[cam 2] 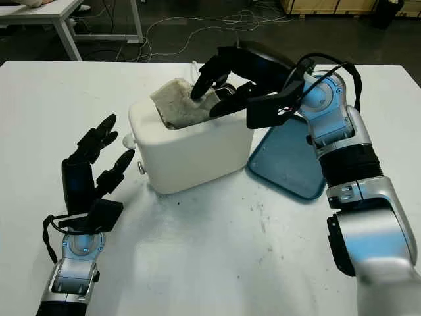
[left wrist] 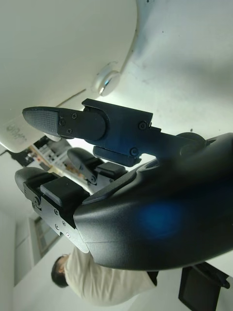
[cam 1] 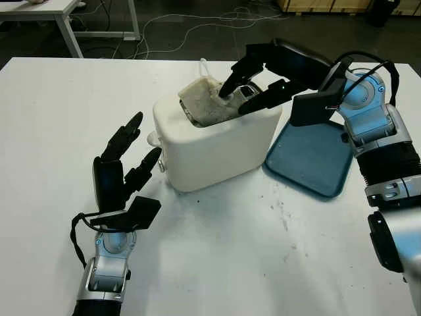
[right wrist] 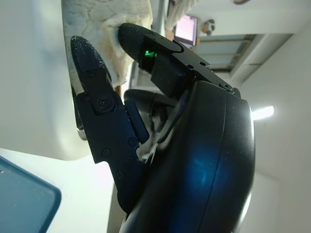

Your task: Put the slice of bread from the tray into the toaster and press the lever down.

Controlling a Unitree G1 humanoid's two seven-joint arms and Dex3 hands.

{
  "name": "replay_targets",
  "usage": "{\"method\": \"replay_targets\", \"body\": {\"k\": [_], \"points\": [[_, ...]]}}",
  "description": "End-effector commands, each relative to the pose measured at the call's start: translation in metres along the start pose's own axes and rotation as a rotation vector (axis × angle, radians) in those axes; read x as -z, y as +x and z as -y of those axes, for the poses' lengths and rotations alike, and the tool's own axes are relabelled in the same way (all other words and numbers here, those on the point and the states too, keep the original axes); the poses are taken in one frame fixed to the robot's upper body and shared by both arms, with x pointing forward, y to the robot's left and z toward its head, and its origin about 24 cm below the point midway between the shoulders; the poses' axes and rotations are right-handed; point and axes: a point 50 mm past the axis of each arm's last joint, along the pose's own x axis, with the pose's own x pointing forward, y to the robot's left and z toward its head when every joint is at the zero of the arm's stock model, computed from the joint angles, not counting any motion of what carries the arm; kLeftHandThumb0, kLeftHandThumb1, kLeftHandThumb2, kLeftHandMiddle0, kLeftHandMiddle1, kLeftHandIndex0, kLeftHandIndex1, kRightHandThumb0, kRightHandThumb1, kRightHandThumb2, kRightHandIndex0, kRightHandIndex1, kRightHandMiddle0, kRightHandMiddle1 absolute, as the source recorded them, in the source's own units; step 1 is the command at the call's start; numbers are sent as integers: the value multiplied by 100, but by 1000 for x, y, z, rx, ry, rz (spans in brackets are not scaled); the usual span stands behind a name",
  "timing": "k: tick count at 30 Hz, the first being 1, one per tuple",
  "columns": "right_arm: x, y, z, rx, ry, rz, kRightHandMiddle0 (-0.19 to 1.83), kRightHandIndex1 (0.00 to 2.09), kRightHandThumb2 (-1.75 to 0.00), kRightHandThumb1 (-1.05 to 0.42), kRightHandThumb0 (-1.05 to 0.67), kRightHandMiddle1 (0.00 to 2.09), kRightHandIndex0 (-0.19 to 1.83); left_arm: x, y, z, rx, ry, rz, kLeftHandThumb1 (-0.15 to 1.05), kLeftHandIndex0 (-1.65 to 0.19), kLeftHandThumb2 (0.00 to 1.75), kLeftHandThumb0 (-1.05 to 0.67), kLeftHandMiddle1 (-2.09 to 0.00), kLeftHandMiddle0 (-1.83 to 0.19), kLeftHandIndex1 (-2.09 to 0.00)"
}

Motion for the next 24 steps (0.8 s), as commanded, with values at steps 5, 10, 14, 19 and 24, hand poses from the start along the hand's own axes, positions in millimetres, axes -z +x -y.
{"method": "replay_targets", "body": {"k": [5,10,14,19,24], "points": [[-4,0,5,21,-37,17,94,144,0,-74,-42,24,27,-1,0,1,15,-16,4,92,-61,19,-44,-45,-53,0],[-5,0,5,37,-38,30,96,143,0,-73,-38,26,30,-1,0,0,15,-11,3,92,-61,20,-46,-46,-52,0],[-6,0,7,65,-29,44,98,142,0,-72,-37,28,33,0,-1,0,13,-18,3,92,-61,19,-45,-47,-52,0],[-8,-3,20,114,-54,50,96,152,0,-74,-41,29,30,0,-1,0,24,-11,3,92,-61,19,-45,-48,-51,0],[-12,-6,44,181,-126,45,98,152,0,-71,-43,28,35,0,-1,1,24,-4,16,92,-62,20,-46,-49,-52,-1]]}}
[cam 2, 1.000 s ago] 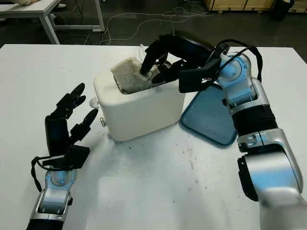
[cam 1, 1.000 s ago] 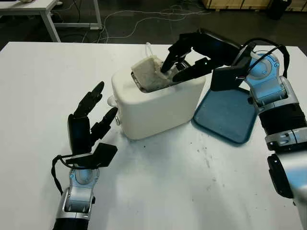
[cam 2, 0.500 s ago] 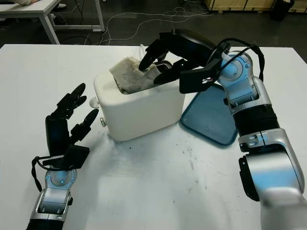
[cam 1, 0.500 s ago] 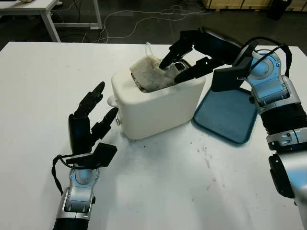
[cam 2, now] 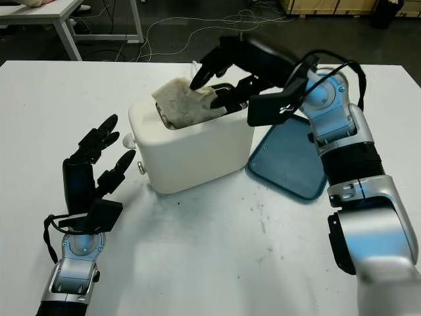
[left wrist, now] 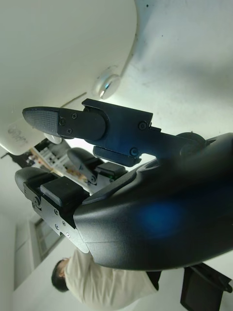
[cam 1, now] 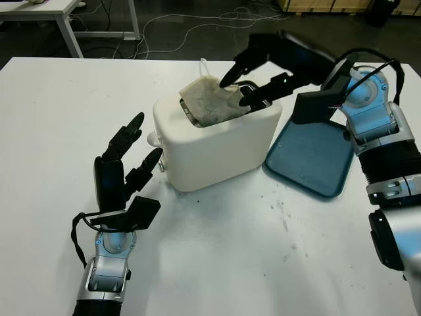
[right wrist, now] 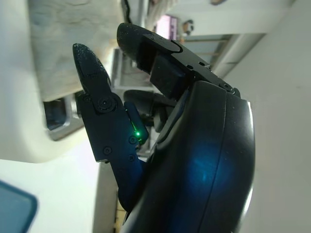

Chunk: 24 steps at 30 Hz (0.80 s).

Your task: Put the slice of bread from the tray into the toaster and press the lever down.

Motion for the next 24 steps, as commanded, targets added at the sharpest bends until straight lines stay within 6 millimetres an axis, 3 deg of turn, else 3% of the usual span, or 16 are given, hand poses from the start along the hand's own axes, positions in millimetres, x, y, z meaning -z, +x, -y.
{"method": "replay_targets", "body": {"k": [1,4,9,22,24], "points": [[-6,-1,24,64,-72,7,99,144,0,-70,-43,26,38,0,-1,0,10,11,21,92,-62,20,-46,-50,-51,-1],[-10,-1,40,100,-84,9,100,133,0,-69,-35,23,42,1,-1,0,18,6,15,92,-61,21,-45,-50,-50,0],[-12,-1,50,122,-101,23,103,136,0,-67,-34,21,47,1,-1,-1,17,8,11,92,-61,21,-46,-52,-49,0],[-12,0,41,99,-108,26,101,135,-1,-72,-46,16,39,2,-1,-1,18,-2,20,92,-61,20,-45,-55,-48,0],[-13,2,38,103,-112,17,97,125,0,-73,-50,14,43,2,-2,0,17,-3,16,92,-61,20,-46,-56,-47,0]]}}
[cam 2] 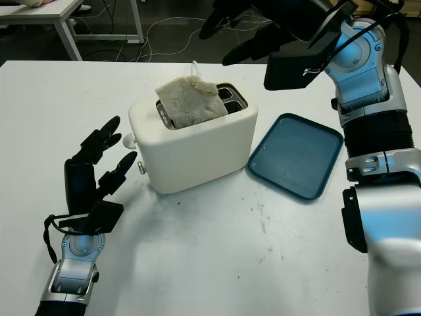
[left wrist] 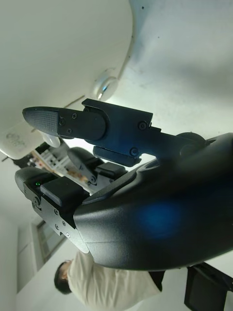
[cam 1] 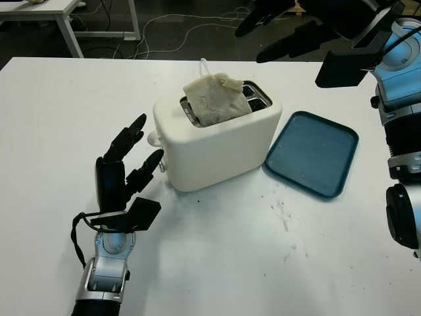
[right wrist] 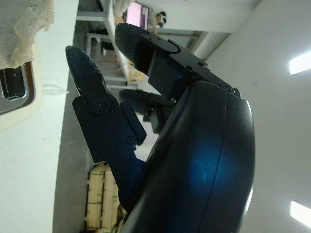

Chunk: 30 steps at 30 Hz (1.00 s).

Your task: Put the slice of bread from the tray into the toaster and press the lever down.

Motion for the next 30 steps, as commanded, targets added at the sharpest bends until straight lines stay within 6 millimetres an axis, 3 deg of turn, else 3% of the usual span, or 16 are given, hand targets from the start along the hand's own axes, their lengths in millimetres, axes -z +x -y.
{"method": "replay_targets", "body": {"k": [1,5,8,13,21,30], "points": [[-3,2,-6,4,-9,-12,96,122,-1,-73,-53,13,45,0,0,-1,-3,-5,13,92,-61,20,-46,-56,-47,0],[-12,9,-21,-55,-110,-23,82,105,0,-75,-75,5,42,0,0,0,-5,-4,20,92,-62,20,-46,-57,-48,-1],[-21,14,-32,-105,-136,1,75,96,0,-73,-81,1,38,0,0,0,-3,-16,8,92,-61,20,-46,-57,-46,0],[-32,37,-38,-229,-175,-16,62,91,-1,-76,-97,0,22,-1,-1,0,-3,-7,14,92,-61,20,-44,-58,-46,0],[-50,64,-31,-403,-188,-14,45,80,0,-77,-101,0,3,-1,0,0,-7,-12,24,92,-61,19,-44,-58,-46,0],[-59,72,-38,-393,-232,34,47,85,-1,-79,-97,2,7,-1,0,1,2,-11,15,92,-60,21,-45,-59,-44,0]]}}
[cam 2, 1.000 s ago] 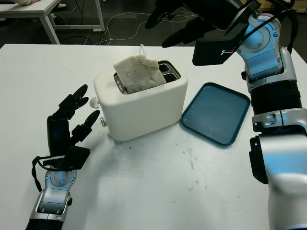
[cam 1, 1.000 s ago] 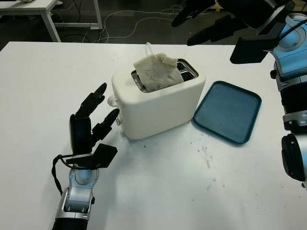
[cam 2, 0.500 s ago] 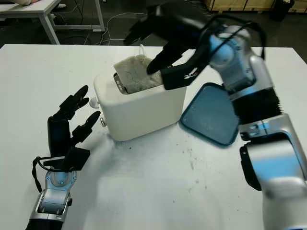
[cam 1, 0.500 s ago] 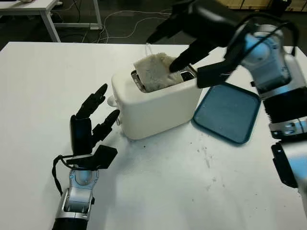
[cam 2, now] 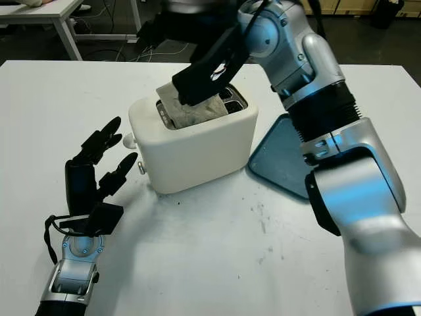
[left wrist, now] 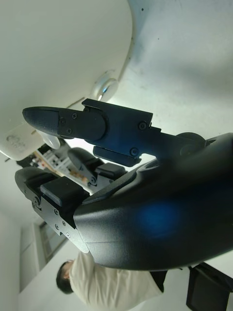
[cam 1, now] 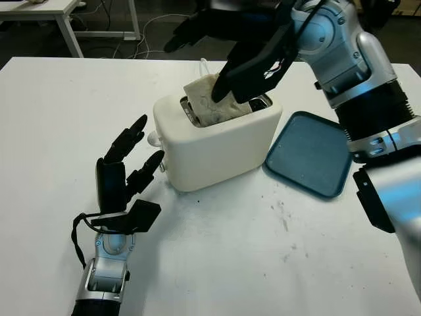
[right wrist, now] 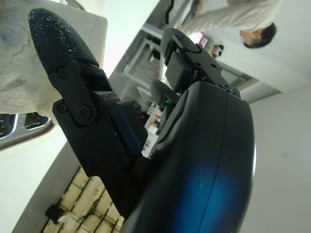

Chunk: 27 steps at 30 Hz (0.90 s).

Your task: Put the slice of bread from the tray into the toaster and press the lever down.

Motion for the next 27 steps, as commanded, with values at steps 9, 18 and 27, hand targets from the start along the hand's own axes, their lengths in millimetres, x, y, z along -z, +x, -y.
{"method": "replay_targets", "body": {"k": [9,18,27], "points": [[2,8,-8,12,-26,1,62,88,0,-76,-86,9,24,-2,0,1,0,-10,6,92,-60,19,-44,-61,-43,0],[10,9,-25,17,-90,-12,72,88,0,-72,-73,13,37,-2,0,1,6,-2,8,92,-60,21,-45,-62,-43,0],[13,9,-33,30,-118,-4,98,163,0,-68,-63,22,89,-1,0,1,7,-7,4,92,-61,20,-46,-63,-43,0]]}}
